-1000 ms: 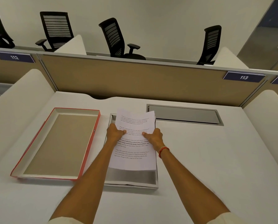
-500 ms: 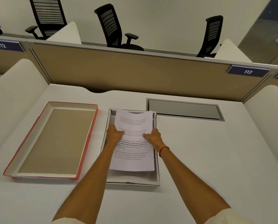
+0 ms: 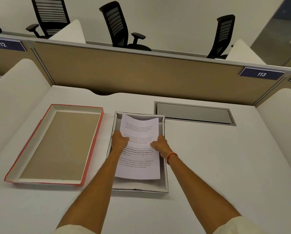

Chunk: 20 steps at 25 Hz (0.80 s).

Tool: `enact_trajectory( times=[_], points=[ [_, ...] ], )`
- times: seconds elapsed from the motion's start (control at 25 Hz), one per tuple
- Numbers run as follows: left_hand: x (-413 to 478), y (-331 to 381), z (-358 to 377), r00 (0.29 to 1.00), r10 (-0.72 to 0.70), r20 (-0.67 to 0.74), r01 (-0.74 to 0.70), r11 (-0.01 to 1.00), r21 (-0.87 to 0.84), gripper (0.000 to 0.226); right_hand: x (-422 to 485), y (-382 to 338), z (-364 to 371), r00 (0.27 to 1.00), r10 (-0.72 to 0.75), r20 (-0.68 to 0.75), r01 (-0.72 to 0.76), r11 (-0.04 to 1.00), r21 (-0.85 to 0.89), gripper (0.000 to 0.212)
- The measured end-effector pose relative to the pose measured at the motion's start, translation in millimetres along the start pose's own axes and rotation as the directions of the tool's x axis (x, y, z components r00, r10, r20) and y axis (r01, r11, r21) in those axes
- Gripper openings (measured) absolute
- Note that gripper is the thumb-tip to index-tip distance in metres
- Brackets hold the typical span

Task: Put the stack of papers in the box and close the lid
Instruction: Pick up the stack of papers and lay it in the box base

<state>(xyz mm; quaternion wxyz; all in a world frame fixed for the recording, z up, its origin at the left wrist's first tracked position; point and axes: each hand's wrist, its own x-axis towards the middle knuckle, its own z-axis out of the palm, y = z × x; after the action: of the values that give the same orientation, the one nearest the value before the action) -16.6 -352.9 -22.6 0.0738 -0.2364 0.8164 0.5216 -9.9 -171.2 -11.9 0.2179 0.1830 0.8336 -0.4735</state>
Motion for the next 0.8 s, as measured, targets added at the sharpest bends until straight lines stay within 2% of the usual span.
enact_trajectory(
  times=[0.12,0.36,0.56,0.8],
  points=[
    [0.2,0.1,1.4,1.000,-0.002,0.009,0.002,1.000,0.002,0.038,-0.7,-0.3,-0.9,1.000,-0.017,-0.011,0.017,1.000,-0.005,0.013],
    [0.3,-2.8,5.7,1.000,-0.002,0.011,0.002,0.999,0.045,0.032,-0.5,2.0,-3.6,0.998,-0.037,-0.052,0.034,0.997,-0.069,0.007],
    [2.4,-0.2,8.0,0.998,-0.050,0.029,0.045,0.989,0.143,0.034,0.8,0.2,-2.1,0.997,-0.041,-0.067,0.032,0.991,-0.130,0.023],
    [5.2,3.3,7.8,0.990,-0.117,0.074,0.103,0.980,0.172,0.039,0.5,-4.8,-5.8,0.991,-0.039,-0.131,0.017,0.986,-0.165,0.018]
  ],
)
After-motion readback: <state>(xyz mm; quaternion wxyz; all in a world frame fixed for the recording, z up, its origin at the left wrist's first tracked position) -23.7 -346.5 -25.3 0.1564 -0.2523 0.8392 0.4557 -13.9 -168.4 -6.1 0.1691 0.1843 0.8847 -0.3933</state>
